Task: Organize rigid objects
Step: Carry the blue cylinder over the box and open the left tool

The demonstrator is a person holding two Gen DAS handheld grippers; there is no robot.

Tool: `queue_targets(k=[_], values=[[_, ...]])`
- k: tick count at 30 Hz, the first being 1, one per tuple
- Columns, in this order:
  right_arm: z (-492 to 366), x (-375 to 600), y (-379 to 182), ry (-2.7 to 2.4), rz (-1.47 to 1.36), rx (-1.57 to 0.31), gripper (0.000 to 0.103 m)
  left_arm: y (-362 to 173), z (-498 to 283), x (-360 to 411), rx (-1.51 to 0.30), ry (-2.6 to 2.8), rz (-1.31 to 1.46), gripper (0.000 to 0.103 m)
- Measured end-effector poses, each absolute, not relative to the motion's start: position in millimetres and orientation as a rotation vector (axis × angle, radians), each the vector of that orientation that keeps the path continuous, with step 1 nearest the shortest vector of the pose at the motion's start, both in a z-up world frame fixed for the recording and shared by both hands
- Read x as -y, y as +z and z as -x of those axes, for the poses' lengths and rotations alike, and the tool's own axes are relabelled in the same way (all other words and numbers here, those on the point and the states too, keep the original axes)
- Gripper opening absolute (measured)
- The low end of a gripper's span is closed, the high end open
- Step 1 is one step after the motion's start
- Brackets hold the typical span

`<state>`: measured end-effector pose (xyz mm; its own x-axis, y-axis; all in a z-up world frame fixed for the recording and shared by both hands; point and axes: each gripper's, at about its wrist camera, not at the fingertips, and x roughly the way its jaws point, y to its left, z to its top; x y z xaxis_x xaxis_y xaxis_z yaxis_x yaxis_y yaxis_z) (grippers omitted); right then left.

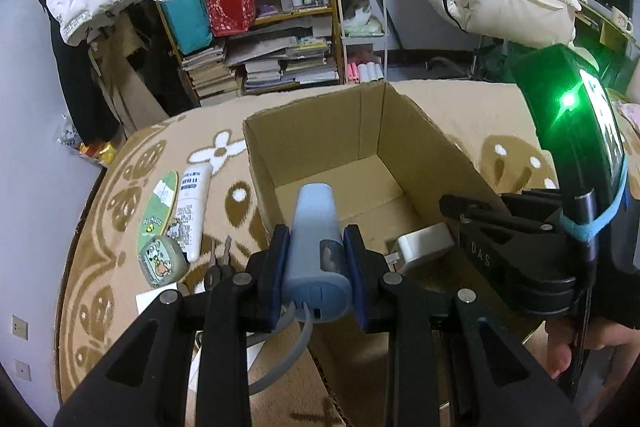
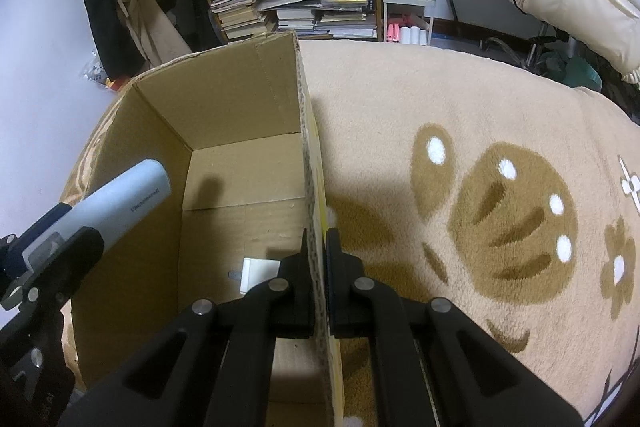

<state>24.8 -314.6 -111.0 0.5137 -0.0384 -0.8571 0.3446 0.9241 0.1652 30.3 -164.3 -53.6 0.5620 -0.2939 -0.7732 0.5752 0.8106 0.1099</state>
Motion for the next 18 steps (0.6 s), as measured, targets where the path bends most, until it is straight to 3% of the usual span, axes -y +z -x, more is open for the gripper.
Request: queue_targets(k=[5, 7, 9, 11, 14, 18], values=[[-25.4, 314.0, -110.7, -0.224, -0.328, -1.005, 0.007, -38.2, -28.1, 162.3, -0.765, -0.489, -0.389, 0.027], [-26.1, 312.0, -110.9, -0.222, -0.314, -1.003, 0.005, -32.3, -28.5, 158.1, -0.766, -0.502, -0.378, 0.032], [-26.7, 310.4, -110.1, -0.217, -0.288, -1.004, 0.005, -27.0, -28.9, 155.0, -0.760, -0.506, -0.385, 0.070], [-27.1, 310.1, -109.6, -0.218, -0.279, -1.006, 0.005, -19.6, -26.5, 150.5, -0.721, -0.499, -0.405, 0.088], [-27.2, 313.9, -107.1, -0.218, -0.295, -1.006, 0.005, -8.8, -26.6, 142.1, -0.682, -0.486, -0.432, 0.099], [-26.6, 315.5, -107.5, -0.218, -0.292, -1.006, 0.005, -6.5, -40.6, 124.8, -0.703, -0.440, -0.395, 0.099]])
